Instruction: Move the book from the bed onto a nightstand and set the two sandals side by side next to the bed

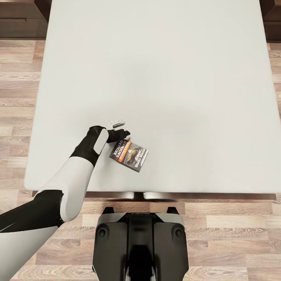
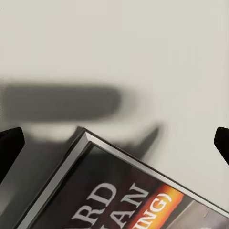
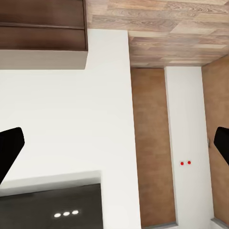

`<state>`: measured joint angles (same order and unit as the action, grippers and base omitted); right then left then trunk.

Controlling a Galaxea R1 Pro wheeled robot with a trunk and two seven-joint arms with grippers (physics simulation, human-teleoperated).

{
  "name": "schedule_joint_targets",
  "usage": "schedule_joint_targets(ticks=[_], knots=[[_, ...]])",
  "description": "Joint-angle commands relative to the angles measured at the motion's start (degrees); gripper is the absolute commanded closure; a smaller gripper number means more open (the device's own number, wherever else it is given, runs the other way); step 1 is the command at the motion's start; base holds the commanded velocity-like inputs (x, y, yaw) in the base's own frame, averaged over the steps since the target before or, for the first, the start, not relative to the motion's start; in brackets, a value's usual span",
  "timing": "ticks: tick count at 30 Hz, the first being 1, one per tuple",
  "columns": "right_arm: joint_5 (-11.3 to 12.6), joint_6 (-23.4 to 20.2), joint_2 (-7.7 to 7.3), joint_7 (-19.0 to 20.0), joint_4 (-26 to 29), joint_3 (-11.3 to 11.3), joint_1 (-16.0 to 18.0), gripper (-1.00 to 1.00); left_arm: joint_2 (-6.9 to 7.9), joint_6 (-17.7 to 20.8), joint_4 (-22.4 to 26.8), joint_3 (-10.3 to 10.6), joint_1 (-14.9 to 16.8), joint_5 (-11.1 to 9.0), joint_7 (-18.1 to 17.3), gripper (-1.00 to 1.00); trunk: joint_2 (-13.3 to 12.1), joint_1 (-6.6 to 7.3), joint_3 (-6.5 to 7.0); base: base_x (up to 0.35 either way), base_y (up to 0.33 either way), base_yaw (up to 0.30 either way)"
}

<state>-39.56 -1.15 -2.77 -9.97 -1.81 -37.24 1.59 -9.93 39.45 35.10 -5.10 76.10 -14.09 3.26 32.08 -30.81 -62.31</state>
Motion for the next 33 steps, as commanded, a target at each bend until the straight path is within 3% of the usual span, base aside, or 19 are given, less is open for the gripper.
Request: schedule_joint_targets(ticks=[1, 33], knots=[[-0.6, -0.1, -0.03, -0.3, -0.2, -0.4, 0.1, -1.00, -0.06, 0.3, 0.1, -0.3, 0.0, -0.6, 0.3, -1.00, 0.1, -0.02, -0.04, 0.000, 0.000, 0.003], [-0.6, -0.1, -0.09, -0.3, -0.2, -0.4, 0.0, -1.00, 0.00, -1.0, -0.2, 0.0, -0.1, -0.6, 0.3, -1.00, 0.1, -0.02, -0.82, -0.008, 0.000, 0.015]])
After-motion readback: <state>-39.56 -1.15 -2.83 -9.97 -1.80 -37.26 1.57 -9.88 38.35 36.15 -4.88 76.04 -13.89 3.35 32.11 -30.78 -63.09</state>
